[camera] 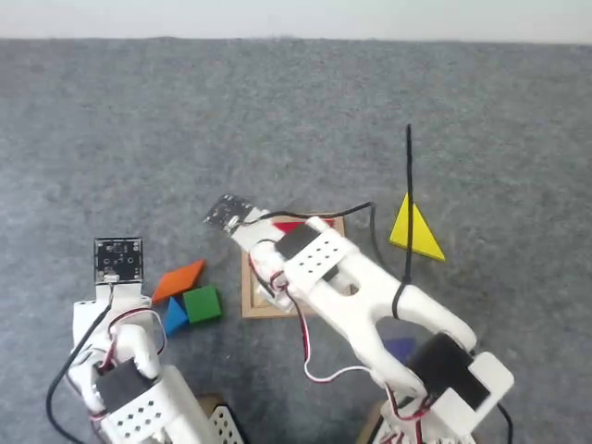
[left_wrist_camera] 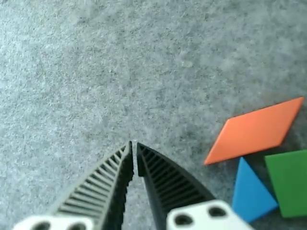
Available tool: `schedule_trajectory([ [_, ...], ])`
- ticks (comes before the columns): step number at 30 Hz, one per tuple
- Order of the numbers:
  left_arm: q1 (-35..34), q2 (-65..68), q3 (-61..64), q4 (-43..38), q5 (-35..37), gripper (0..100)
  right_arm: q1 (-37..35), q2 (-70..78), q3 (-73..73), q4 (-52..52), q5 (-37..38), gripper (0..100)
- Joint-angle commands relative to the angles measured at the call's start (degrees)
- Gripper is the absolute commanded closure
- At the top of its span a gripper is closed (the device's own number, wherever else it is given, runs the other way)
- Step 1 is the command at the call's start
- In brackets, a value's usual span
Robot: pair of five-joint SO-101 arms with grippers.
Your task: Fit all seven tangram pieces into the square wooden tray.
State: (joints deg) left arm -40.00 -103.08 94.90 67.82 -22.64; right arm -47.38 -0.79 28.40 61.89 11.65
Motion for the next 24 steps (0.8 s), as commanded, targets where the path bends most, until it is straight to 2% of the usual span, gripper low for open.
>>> schedule_trajectory([
  [1,-0.18,-1.32,-0.22,0.00,-0.88,99,1.54,-3.30,-0.53,-2.15,-0.26,93.4],
  [10,-0.09,-1.32,-0.22,0.00,-0.88,99,-0.66,1.98,2.37,-8.84,-0.18,93.4],
  [17,-0.09,-1.32,-0.22,0.00,-0.88,99,-4.88,5.23,-0.53,-8.48,-0.53,93.4],
  [24,-0.09,-1.32,-0.13,0.00,-0.88,99,-5.58,5.14,-0.62,-8.92,-0.70,93.4],
])
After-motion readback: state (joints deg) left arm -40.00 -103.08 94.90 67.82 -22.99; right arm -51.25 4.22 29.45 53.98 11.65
